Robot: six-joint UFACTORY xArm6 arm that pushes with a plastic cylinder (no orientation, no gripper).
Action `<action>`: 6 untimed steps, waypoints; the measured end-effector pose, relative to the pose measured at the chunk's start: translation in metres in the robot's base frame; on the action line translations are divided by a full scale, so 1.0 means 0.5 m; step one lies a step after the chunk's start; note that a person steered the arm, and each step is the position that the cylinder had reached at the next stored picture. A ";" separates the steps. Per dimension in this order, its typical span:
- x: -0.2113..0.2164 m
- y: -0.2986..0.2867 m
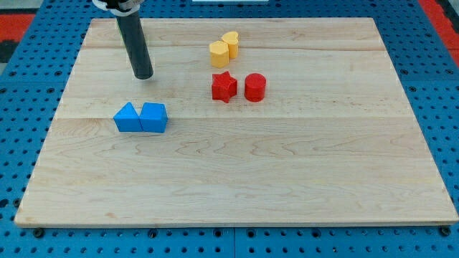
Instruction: Push the red star blocks slightly to the right
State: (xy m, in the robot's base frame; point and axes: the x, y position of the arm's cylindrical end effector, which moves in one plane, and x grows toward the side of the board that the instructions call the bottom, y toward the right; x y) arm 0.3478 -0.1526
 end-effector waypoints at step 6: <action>0.063 0.094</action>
